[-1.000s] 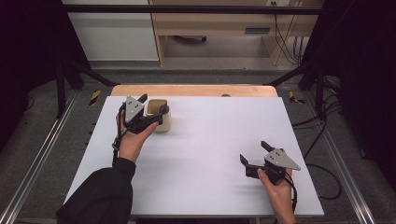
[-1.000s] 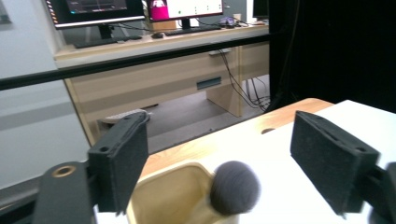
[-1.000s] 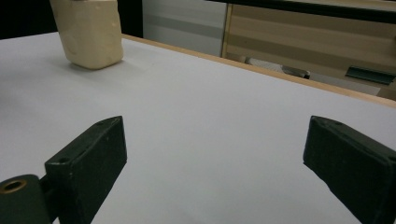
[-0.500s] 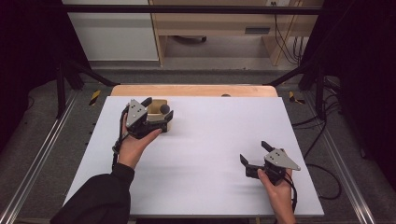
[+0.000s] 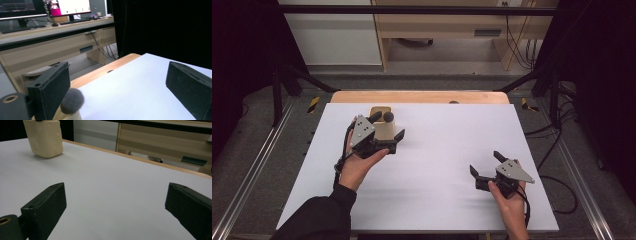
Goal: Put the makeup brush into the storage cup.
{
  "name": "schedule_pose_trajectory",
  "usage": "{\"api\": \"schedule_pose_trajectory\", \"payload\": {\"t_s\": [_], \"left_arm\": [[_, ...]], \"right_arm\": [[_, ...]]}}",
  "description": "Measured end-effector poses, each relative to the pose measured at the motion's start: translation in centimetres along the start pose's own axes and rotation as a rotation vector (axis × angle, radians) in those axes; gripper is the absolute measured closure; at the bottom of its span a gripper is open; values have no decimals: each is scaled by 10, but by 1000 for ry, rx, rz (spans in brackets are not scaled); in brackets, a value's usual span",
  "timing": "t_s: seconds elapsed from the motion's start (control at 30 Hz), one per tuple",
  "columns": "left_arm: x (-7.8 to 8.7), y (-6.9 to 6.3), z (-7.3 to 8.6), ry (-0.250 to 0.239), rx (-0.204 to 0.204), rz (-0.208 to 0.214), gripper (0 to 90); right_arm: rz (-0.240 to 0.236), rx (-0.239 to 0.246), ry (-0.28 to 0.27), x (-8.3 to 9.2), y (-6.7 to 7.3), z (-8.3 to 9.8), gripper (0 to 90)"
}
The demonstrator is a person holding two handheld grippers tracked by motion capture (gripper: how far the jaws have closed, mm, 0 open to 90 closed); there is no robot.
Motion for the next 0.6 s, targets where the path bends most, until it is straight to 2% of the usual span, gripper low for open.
{"api": "schedule_pose_trajectory", "payload": {"t_s": [0.6], "left_arm": [[2,-29,13,22,-6,110,43]], "right_arm": [[6,4,0,1,0,0,36]]}}
Point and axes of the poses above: each handheld gripper's, and its own axes: x roughly backward along the jaws, z roughly out of its underside, y roughly to its left, the point moved 1 cm from there along -x, roughly forward along the jaws, and after that the axes turned 5 degrees about -y, right-handed, at the moved point
